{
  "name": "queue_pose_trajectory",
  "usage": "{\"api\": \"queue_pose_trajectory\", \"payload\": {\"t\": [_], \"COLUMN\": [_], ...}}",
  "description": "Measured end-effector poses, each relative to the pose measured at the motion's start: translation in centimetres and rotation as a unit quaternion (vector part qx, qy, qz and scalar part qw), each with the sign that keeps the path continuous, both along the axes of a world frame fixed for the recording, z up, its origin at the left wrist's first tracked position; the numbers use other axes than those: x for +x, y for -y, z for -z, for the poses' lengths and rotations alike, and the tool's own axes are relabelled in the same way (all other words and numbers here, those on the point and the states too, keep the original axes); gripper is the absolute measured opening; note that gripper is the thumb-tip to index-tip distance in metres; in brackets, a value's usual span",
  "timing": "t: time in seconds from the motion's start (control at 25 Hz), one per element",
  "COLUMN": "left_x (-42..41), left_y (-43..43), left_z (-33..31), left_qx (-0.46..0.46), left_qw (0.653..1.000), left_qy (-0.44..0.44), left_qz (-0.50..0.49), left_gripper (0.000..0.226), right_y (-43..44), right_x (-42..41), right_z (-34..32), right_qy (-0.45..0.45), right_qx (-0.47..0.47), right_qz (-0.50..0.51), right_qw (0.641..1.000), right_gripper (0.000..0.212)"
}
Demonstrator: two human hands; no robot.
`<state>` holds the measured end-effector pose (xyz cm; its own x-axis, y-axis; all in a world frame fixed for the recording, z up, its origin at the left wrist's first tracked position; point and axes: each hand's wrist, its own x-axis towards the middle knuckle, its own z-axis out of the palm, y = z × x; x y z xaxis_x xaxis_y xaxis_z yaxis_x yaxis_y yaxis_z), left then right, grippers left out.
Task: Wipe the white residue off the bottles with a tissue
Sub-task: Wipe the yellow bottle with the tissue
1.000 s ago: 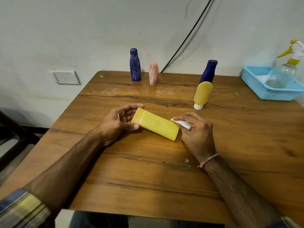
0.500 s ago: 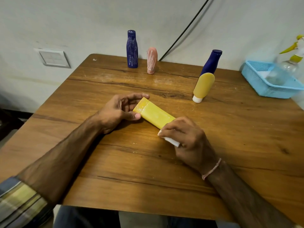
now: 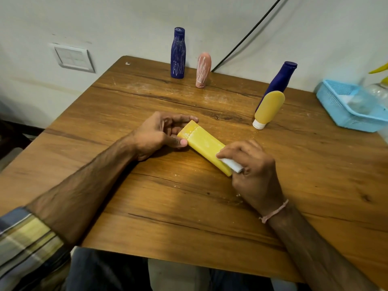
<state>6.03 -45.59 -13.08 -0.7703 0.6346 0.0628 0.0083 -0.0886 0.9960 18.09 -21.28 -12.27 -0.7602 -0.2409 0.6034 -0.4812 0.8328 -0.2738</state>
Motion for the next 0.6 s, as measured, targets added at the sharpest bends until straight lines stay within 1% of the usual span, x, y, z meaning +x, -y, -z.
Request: {"api": "queue_pose_trajectory", "payload": {"t": [0.04, 0.08, 0.12, 0.16, 0.2, 0.24, 0.28, 0.32, 0.36, 0.4, 0.52, 0.56, 0.6], "left_x": [0.1, 0.3, 0.6, 0.9, 1.3, 1.7, 2.0, 2.3, 2.6, 2.8, 3.1, 3.1, 3.1], "left_y": [0.1, 0.1, 0.0, -0.1, -0.3, -0.6, -0.8, -1.0, -1.1, -1.2, -1.3, -1.4, -1.5], "left_z": [-0.2, -0.3, -0.5, -0.6, -0.6, -0.6, -0.5, -0.5, -0.5, -0.6, -0.8, -0.8, -0.8], "left_qx": [-0.008, -0.019, -0.037, -0.065, -0.1, -0.134, -0.16, -0.177, -0.185, -0.185, -0.191, -0.195, -0.198], "left_qw": [1.0, 1.0, 0.998, 0.994, 0.985, 0.973, 0.959, 0.949, 0.942, 0.94, 0.934, 0.931, 0.928], "left_qy": [-0.004, -0.015, -0.04, -0.081, -0.133, -0.183, -0.224, -0.253, -0.268, -0.275, -0.283, -0.29, -0.299], "left_qz": [-0.003, -0.007, -0.013, -0.024, -0.037, -0.048, -0.059, -0.07, -0.08, -0.086, -0.102, -0.105, -0.105], "left_gripper": [0.065, 0.063, 0.062, 0.06, 0.06, 0.061, 0.065, 0.068, 0.07, 0.069, 0.066, 0.066, 0.065], "right_y": [0.4, 0.3, 0.1, -0.2, -0.2, 0.2, 0.8, 1.2, 1.3, 1.0, 0.5, 1.3, 2.3], "right_x": [0.5, 0.7, 0.4, 0.1, -0.3, -0.4, -0.3, 0.0, 0.2, 0.1, -0.7, -0.6, -0.3], "right_z": [0.0, 0.0, -0.1, -0.2, -0.3, -0.3, -0.2, 0.0, 0.1, 0.1, -0.2, -0.2, -0.2], "right_qy": [0.0, 0.002, 0.002, -0.001, 0.0, 0.001, -0.001, -0.006, -0.014, -0.02, -0.02, -0.023, -0.027], "right_qx": [0.024, 0.034, 0.024, -0.001, -0.027, -0.04, -0.035, -0.018, -0.004, -0.004, -0.072, -0.069, -0.047], "right_qz": [-0.029, -0.035, -0.006, 0.049, 0.106, 0.139, 0.139, 0.116, 0.094, 0.095, 0.188, 0.176, 0.136], "right_qw": [0.999, 0.999, 1.0, 0.999, 0.994, 0.989, 0.99, 0.993, 0.995, 0.995, 0.979, 0.982, 0.989], "right_gripper": [0.03, 0.03, 0.031, 0.033, 0.036, 0.038, 0.039, 0.04, 0.041, 0.041, 0.043, 0.043, 0.042]}}
